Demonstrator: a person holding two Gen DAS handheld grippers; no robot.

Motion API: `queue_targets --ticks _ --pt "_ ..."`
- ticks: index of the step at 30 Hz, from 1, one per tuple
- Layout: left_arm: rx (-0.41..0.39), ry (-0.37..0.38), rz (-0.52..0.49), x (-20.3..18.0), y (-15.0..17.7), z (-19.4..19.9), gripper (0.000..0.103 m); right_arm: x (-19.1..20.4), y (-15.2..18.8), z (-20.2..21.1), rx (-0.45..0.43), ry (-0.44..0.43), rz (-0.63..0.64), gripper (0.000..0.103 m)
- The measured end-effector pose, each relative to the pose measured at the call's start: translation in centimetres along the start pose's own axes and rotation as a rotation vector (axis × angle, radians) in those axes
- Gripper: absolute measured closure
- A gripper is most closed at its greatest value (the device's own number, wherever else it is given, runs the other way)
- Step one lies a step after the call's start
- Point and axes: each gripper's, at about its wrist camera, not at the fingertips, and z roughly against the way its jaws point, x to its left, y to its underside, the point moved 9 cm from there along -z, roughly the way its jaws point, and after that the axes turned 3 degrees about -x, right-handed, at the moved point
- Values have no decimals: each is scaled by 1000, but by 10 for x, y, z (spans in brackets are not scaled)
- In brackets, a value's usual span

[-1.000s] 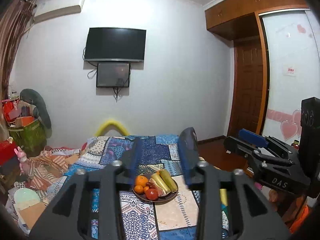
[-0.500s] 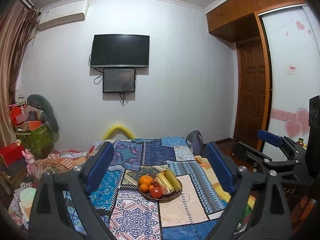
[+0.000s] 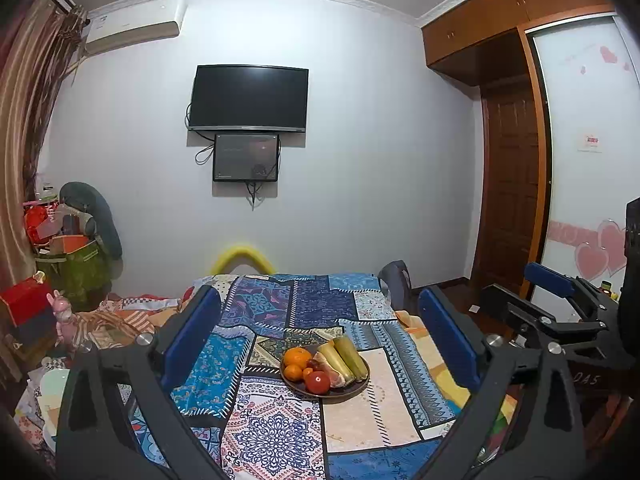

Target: Organize fruits

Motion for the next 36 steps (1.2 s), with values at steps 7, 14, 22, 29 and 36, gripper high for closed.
queue_targets --ticks 7,14,22,29,36 --pt "-7 -8 -13 -3 -1 0 1 1 -1 0 -3 2 1 0" --pt "-8 -13 -16 -5 -1 0 0 1 -3 0 -5 2 2 0" --pt "-7 -19 -20 -5 -1 0 0 -2 -3 2 -9 5 -1 0" --pt "-7 -19 -20 -4 -2 0 0 -2 -3 3 -12 7 2 0" --pt "-5 -18 -11 -4 -2 -1 0 -3 -3 4 -11 7 -1 0"
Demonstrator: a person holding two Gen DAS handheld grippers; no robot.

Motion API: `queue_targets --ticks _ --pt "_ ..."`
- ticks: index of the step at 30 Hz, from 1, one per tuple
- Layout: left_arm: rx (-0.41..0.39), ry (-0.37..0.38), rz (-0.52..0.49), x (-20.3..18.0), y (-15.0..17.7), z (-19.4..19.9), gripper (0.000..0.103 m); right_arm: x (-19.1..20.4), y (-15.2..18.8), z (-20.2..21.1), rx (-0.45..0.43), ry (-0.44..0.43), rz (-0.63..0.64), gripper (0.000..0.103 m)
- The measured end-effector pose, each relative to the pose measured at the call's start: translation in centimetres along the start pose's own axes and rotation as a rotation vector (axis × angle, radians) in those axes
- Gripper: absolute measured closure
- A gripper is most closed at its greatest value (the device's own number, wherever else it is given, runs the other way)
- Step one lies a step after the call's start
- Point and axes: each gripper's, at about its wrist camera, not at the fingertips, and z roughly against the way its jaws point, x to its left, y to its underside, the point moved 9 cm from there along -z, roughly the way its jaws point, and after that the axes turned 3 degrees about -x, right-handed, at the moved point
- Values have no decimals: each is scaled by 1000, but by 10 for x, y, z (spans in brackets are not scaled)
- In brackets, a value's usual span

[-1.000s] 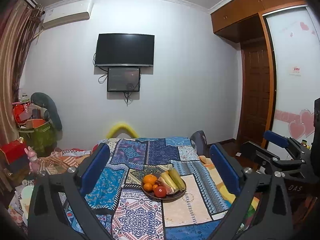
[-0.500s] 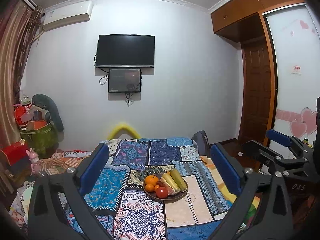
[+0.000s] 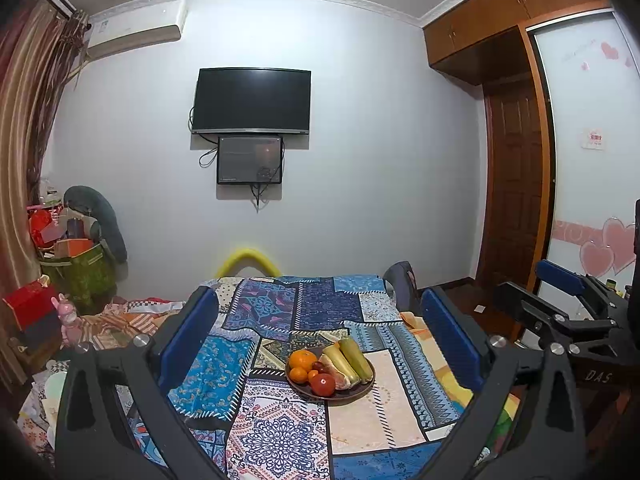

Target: Organize fruits

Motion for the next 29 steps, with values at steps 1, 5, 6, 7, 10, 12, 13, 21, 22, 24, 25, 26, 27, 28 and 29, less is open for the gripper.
queue_targets --ticks 1,5,6,7,10,12,13,21,22,24,25,26,27,28,29 --pt "0 -1 -1 -1 0 0 0 0 0 0 -1 0 1 0" --pt "-2 1 -6 -2 -1 0 0 0 0 0 -2 -1 -2 0" --pt "-2 5 -7 -3 -1 0 0 0 0 0 -2 -1 -2 0" --pt "-3 5 -7 -3 -1 1 0 0 0 0 -2 -1 -3 0" --pt "0 16 -8 -4 0 1 0 0 -1 1 -3 -1 -3 0" --pt "-1 19 -9 -5 -1 1 0 0 -1 1 -3 1 -3 0" --pt "-2 19 -10 -5 0 1 0 0 -1 1 -4 1 -3 0" --pt "3 24 -8 -6 1 2 0 -1 -1 2 -4 3 -2 0" --pt "3 25 -9 -6 1 2 0 -1 -1 2 -4 4 -2 0" --pt "4 30 -12 -7 2 1 0 -1 -1 2 -2 5 -2 0" --pt "5 31 -14 -8 2 1 0 -1 -1 2 -1 6 -3 0" --pt "5 32 -15 -8 2 0 0 -1 -1 2 0 8 -4 0" --pt "7 33 -16 -9 3 0 0 -1 -1 2 1 9 -5 0" --pt "10 35 -17 -9 4 -1 0 -2 -1 2 2 9 -6 0" --pt "13 36 -17 -10 4 -3 0 -2 0 2 4 10 -6 0"
